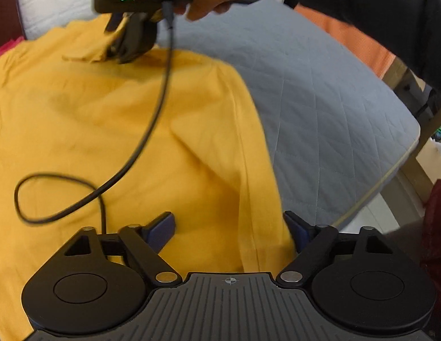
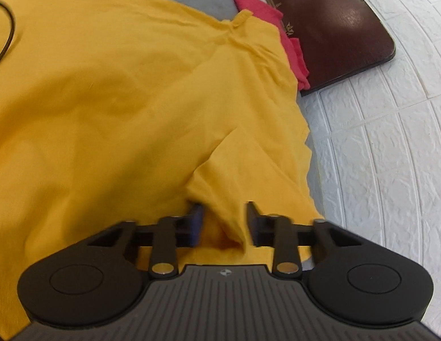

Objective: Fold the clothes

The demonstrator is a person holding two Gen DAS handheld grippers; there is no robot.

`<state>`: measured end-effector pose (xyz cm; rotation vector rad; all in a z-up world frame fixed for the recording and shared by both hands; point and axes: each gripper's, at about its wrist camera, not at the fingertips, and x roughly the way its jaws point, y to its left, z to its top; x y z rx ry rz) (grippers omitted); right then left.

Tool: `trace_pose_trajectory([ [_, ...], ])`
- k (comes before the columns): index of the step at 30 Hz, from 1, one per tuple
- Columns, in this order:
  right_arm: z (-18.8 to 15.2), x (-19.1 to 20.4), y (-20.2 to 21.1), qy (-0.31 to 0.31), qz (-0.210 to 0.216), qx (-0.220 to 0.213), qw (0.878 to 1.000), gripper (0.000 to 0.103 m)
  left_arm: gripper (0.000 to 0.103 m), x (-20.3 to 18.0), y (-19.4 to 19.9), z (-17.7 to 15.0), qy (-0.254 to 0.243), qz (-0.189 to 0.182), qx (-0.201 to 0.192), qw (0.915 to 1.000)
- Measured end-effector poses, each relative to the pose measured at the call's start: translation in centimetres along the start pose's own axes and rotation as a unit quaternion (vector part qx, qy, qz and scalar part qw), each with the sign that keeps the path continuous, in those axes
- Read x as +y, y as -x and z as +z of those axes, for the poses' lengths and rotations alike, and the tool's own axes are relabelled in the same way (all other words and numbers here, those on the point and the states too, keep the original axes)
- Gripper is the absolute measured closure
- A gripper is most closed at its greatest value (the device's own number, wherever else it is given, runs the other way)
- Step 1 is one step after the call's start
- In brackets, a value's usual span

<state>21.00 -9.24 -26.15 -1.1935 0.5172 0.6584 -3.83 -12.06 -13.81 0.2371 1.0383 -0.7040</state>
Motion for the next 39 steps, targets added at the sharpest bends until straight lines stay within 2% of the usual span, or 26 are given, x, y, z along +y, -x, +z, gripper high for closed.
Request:
trace_pose_trajectory([
  [1,0.1,-0.4,-0.2,-0.012,0.001,-0.001,1.000,0.098,0.041,-0.1,0.1,0.2,0.000,0.002,-0.003,1.0000],
  [3,0.1,-1.1,-0.6,-0.040,0.001,0.003,0.999,0.100,0.075,0.0,0.0,0.9,0.002,0.000,-0.004,1.0000],
  [4,-0.1,-1.7,-0.5,-0.069,-0.001,-0.001,0.998,0.100,0.083,-0.2,-0.1,1.2,-0.001,-0.001,-0.004,1.0000],
  [6,-1.1,-3.7,0.4,-0.155,-0.009,-0.018,0.988,0.100,0.089,-0.9,-0.6,1.9,-0.022,0.006,-0.006,0.9997],
  [7,-1.9,-4.8,1.1,-0.202,-0.018,-0.027,0.979,0.100,0.089,-1.7,-0.9,2.0,-0.043,0.018,-0.008,0.9989],
  [8,-3.3,-6.3,1.9,-0.261,-0.033,-0.034,0.964,0.100,0.089,-2.6,-1.4,2.2,-0.069,0.033,-0.010,0.9970],
  [9,-5.0,-7.4,2.6,-0.317,-0.050,-0.033,0.947,0.100,0.089,-3.6,-1.6,2.1,-0.096,0.048,-0.012,0.9941],
  [11,-8.6,-9.6,4.0,-0.424,-0.086,-0.031,0.901,0.100,0.089,-5.3,-2.1,1.8,-0.143,0.077,-0.015,0.9866],
  [12,-10.9,-10.1,4.6,-0.481,-0.095,-0.029,0.871,0.100,0.088,-5.7,-2.3,1.6,-0.159,0.085,-0.016,0.9835],
  [13,-13.2,-10.4,5.2,-0.536,-0.103,-0.027,0.837,0.100,0.086,-6.1,-2.4,1.4,-0.174,0.094,-0.018,0.9800],
  [14,-15.4,-10.8,5.8,-0.589,-0.110,-0.024,0.800,0.100,0.081,-6.5,-2.5,1.3,-0.186,0.101,-0.019,0.9771],
  [17,-20.9,-9.2,6.2,-0.712,-0.094,-0.021,0.695,0.100,0.078,-6.5,-2.5,1.3,-0.189,0.103,-0.018,0.9765],
  [19,-23.1,-7.8,5.4,-0.756,-0.077,-0.017,0.650,0.100,0.078,-6.4,-2.5,1.4,-0.185,0.101,-0.014,0.9774],
  [20,-23.8,-7.2,4.8,-0.770,-0.068,-0.017,0.634,0.100,0.078,-6.4,-2.5,1.4,-0.182,0.099,-0.012,0.9782],
  [22,-24.6,-6.4,4.0,-0.792,-0.057,-0.027,0.608,0.100,0.076,-5.6,-2.3,2.0,-0.155,0.077,-0.001,0.9849],
  [23,-24.7,-6.5,4.0,-0.797,-0.055,-0.034,0.601,0.100,0.071,-5.0,-2.0,2.4,-0.136,0.060,0.006,0.9889],
  [25,-24.4,-7.1,3.9,-0.798,-0.052,-0.034,0.600,0.100,0.067,-3.4,-1.6,3.3,-0.081,0.005,0.023,0.9964],
  [27,-23.9,-7.8,4.0,-0.795,-0.053,-0.030,0.604,0.100,0.068,-1.7,-1.7,4.0,-0.022,-0.061,0.035,0.9973],
  [28,-23.6,-8.2,4.1,-0.792,-0.053,-0.031,0.608,0.100,0.068,-0.9,-1.7,4.2,0.008,-0.098,0.039,0.9944],
  [30,-22.3,-9.4,4.7,-0.774,-0.055,-0.039,0.630,0.100,0.068,0.5,-1.7,4.0,0.062,-0.167,0.045,0.9830],
  [31,-21.6,-9.9,5.0,-0.764,-0.057,-0.043,0.641,0.100,0.068,1.0,-1.6,3.7,0.077,-0.184,0.045,0.9788],
  [32,-20.5,-10.6,5.2,-0.746,-0.059,-0.046,0.662,0.100,0.068,1.6,-1.6,3.4,0.092,-0.200,0.044,0.9744],
  [36,-13.7,-13.1,4.8,-0.628,-0.075,-0.044,0.773,0.100,0.068,3.7,-0.8,1.5,0.150,-0.246,0.028,0.9570],
  [39,-7.5,-13.3,3.4,-0.519,-0.079,-0.038,0.850,0.100,0.068,5.3,0.7,-0.1,0.186,-0.248,0.004,0.9507],
])
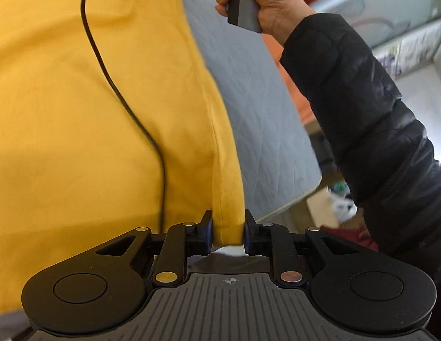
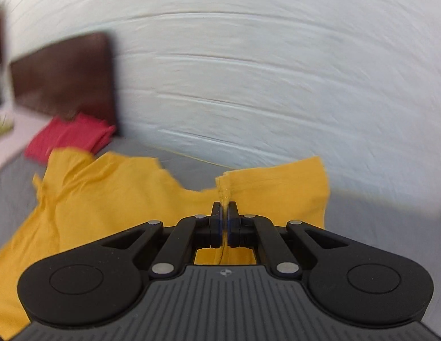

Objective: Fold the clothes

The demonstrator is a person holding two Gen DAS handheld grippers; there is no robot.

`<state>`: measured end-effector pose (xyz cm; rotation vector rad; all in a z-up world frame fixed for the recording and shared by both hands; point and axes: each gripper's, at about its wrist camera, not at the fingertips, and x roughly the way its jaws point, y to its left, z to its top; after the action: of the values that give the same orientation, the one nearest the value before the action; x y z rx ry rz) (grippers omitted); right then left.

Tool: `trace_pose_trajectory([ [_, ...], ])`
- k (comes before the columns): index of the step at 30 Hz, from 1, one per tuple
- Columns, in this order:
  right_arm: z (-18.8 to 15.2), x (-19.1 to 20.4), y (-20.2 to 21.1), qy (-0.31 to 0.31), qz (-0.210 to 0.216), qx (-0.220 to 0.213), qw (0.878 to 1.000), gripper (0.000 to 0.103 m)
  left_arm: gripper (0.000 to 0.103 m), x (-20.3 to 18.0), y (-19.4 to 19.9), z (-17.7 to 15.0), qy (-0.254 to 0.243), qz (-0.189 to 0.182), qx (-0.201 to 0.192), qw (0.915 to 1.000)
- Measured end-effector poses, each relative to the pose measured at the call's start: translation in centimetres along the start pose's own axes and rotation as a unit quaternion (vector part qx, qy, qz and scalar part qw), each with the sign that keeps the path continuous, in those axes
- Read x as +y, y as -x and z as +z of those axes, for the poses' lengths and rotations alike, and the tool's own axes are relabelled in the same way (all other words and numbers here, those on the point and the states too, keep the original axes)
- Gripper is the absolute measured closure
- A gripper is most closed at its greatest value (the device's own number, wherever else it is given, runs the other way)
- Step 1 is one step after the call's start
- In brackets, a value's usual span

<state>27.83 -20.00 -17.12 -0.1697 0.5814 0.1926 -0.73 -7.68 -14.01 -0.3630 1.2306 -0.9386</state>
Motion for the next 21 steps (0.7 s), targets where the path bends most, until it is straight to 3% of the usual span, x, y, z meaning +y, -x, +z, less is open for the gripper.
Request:
trace_pose_trajectory([
  [5,1.2,8.7,-5.3,0.126,-0.016,0.067,0.990,0.099,0.069,2.0,2.9,-1.9,0.033,0.037,-0.035,0.9981],
  [6,0.7,9.9,-6.2,0.143,-0.001,0.082,0.986,0.091,0.069,2.4,3.3,-2.3,0.039,0.044,-0.037,0.9976],
  [7,0.2,11.1,-7.1,0.159,0.015,0.096,0.983,0.068,0.068,2.8,3.5,-2.7,0.045,0.049,-0.037,0.9971],
  [8,-0.3,12.2,-7.5,0.168,0.033,0.104,0.980,0.054,0.068,3.1,3.6,-3.1,0.049,0.050,-0.032,0.9970],
  [9,-0.4,12.5,-7.5,0.166,0.040,0.107,0.980,0.034,0.068,3.5,3.7,-3.5,0.053,0.052,-0.028,0.9969],
  [11,-0.3,12.3,-6.7,0.141,0.054,0.106,0.983,0.032,0.064,4.0,4.1,-4.1,0.056,0.052,-0.022,0.9968],
  [12,0.0,11.7,-5.9,0.118,0.063,0.102,0.986,0.032,0.058,4.0,4.5,-4.3,0.052,0.051,-0.023,0.9971],
  [15,1.5,7.4,-1.1,0.001,0.143,0.058,0.988,0.032,0.053,3.0,6.7,-4.5,0.016,0.038,-0.035,0.9985],
  [18,1.9,2.8,5.5,-0.098,0.233,-0.002,0.967,0.032,0.052,1.0,11.6,-5.6,-0.032,0.019,-0.063,0.9973],
  [21,1.2,1.0,14.4,-0.112,0.293,-0.083,0.946,0.032,0.047,-1.6,17.7,-6.8,-0.088,0.019,-0.116,0.9892],
])
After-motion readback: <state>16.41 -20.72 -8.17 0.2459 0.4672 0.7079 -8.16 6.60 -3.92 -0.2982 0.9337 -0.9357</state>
